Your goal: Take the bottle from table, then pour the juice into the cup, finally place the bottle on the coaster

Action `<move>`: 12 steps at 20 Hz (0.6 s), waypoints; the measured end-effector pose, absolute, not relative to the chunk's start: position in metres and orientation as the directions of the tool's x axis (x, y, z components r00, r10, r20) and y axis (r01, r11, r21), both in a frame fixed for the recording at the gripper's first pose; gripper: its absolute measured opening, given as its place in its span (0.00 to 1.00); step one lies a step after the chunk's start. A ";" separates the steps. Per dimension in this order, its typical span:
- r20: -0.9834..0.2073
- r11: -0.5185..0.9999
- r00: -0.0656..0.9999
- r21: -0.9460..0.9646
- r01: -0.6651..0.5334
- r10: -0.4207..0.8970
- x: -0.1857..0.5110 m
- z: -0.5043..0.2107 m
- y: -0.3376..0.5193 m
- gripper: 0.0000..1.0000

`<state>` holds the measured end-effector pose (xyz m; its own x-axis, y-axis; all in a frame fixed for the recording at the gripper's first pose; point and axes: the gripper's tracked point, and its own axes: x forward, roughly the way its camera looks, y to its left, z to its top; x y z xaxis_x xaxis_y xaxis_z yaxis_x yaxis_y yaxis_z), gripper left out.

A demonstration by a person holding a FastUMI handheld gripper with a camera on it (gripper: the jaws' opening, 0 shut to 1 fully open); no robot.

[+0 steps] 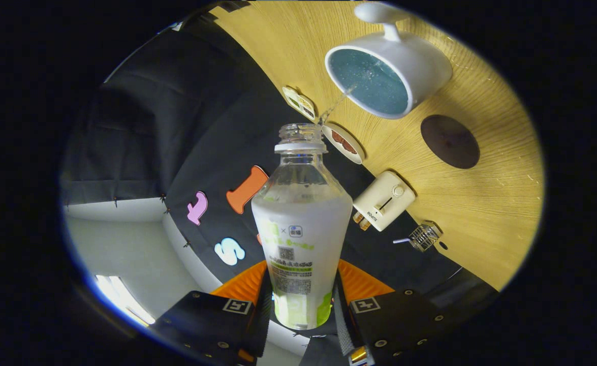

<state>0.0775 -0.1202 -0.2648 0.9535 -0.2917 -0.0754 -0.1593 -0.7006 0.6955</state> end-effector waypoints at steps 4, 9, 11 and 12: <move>-0.070 -0.717 0.951 0.675 -0.178 -0.301 0.077 -0.265 -0.121 0.56; -0.070 -0.725 0.949 0.663 -0.187 -0.309 0.077 -0.266 -0.120 0.56; -0.075 -0.721 0.949 0.669 -0.180 -0.307 0.077 -0.266 -0.121 0.56; -0.085 -0.718 0.949 0.675 -0.170 -0.305 0.075 -0.269 -0.122 0.56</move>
